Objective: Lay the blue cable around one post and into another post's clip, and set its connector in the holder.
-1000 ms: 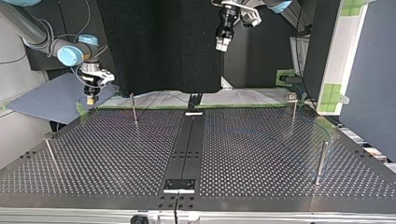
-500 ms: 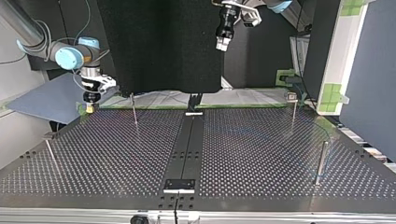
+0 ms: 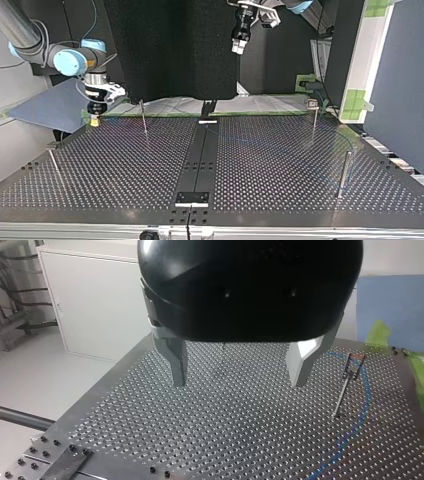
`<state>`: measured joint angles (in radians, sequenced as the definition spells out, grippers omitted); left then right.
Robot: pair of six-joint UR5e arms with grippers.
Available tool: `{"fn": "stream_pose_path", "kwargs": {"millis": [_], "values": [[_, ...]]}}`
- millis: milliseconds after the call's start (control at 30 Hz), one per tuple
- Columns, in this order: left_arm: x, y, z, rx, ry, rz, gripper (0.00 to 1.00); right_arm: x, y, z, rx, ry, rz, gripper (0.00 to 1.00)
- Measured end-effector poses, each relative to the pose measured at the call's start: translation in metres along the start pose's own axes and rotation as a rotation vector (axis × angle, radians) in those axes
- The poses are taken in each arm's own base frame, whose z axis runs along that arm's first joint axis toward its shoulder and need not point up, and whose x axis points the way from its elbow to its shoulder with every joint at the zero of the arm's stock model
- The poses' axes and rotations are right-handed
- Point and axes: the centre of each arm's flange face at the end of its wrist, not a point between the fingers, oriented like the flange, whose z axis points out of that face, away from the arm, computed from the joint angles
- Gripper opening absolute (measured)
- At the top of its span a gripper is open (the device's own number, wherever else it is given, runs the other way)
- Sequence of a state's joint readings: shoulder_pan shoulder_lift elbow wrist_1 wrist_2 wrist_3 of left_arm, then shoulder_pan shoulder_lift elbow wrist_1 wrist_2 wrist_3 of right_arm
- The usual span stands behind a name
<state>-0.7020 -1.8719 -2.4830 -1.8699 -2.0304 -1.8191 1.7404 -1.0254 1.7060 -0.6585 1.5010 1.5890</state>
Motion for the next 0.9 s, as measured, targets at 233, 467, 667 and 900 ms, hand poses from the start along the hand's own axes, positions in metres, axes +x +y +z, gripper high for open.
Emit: {"fn": "stream_pose_path", "kwargs": {"millis": [233, 467, 667, 900], "values": [[0.000, 0.001, 0.000, -0.002, 0.005, 0.006, 1.00, 0.029, -0.018, -0.012, 0.013, -0.001, -0.028, 0.00], [0.001, 0.003, 0.000, -0.009, 0.017, 0.014, 1.00, 0.061, -0.036, -0.023, 0.018, 0.034, -0.035, 0.00], [0.002, 0.007, 0.000, -0.019, 0.033, 0.036, 1.00, 0.092, -0.039, -0.031, 0.002, 0.074, -0.034, 0.00], [0.002, 0.008, 0.001, -0.017, 0.036, 0.037, 1.00, 0.119, -0.031, -0.044, -0.031, 0.110, -0.015, 0.00]]}}
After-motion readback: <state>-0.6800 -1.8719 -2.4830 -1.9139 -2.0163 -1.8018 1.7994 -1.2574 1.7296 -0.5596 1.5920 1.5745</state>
